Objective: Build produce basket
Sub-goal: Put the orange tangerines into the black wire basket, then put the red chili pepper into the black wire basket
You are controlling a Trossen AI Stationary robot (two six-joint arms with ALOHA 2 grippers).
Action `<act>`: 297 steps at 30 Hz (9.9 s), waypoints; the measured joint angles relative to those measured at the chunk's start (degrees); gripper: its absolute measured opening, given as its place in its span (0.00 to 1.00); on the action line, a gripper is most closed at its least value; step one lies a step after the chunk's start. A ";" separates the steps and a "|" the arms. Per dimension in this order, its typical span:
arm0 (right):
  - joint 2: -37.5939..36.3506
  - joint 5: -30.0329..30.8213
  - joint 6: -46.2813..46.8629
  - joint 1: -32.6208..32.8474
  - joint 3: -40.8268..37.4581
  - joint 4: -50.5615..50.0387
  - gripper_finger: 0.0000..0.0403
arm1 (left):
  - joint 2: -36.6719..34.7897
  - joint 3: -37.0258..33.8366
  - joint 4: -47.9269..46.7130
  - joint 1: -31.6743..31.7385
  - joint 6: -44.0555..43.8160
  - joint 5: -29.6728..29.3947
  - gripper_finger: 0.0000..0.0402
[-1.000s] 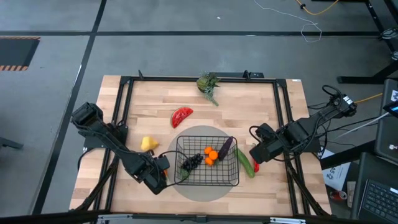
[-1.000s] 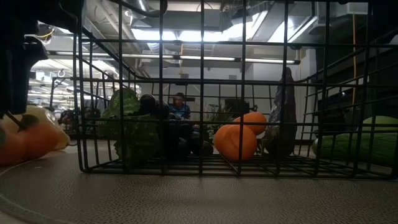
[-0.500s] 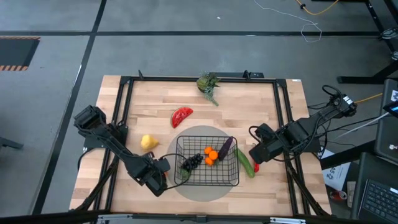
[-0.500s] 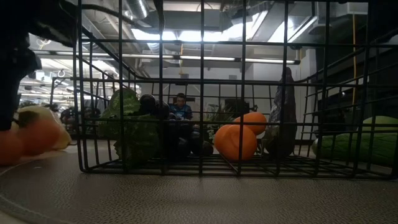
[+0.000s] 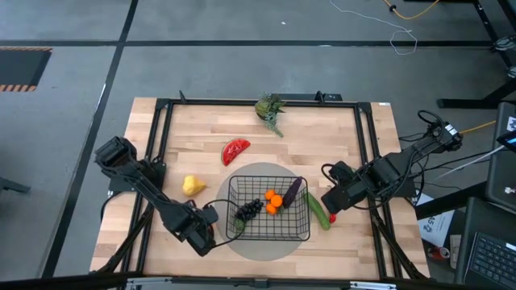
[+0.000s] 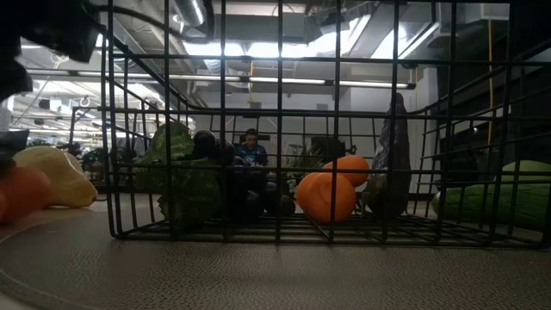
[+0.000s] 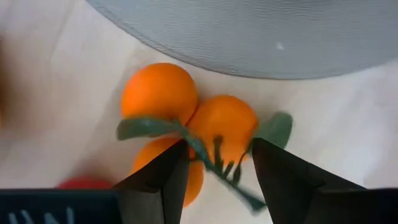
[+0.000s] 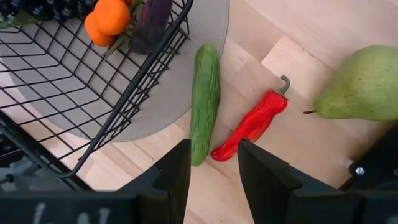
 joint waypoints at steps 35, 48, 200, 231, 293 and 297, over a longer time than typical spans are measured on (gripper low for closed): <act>-0.02 -0.07 -0.04 0.02 0.00 0.50 0.33 | -6.25 5.76 -6.60 1.03 0.42 -2.02 0.39; -0.02 -0.04 -0.03 0.01 0.00 0.74 0.33 | 0.88 5.72 -8.10 1.03 -1.39 -0.91 0.39; -14.82 -7.26 -21.40 -18.60 -19.18 -1.95 0.33 | 1.38 35.25 3.43 22.91 35.06 -8.09 0.27; 1.20 -3.37 10.91 -5.48 -35.04 31.36 0.33 | 1.43 35.25 3.24 23.32 35.06 -8.22 0.27; 3.08 -0.67 6.00 -5.51 -15.87 5.57 0.33 | 1.45 35.25 1.89 22.73 36.49 -9.54 0.27; 3.08 -6.88 10.78 -5.31 -21.67 13.30 0.48 | 1.45 35.25 1.89 22.67 36.59 -9.51 0.27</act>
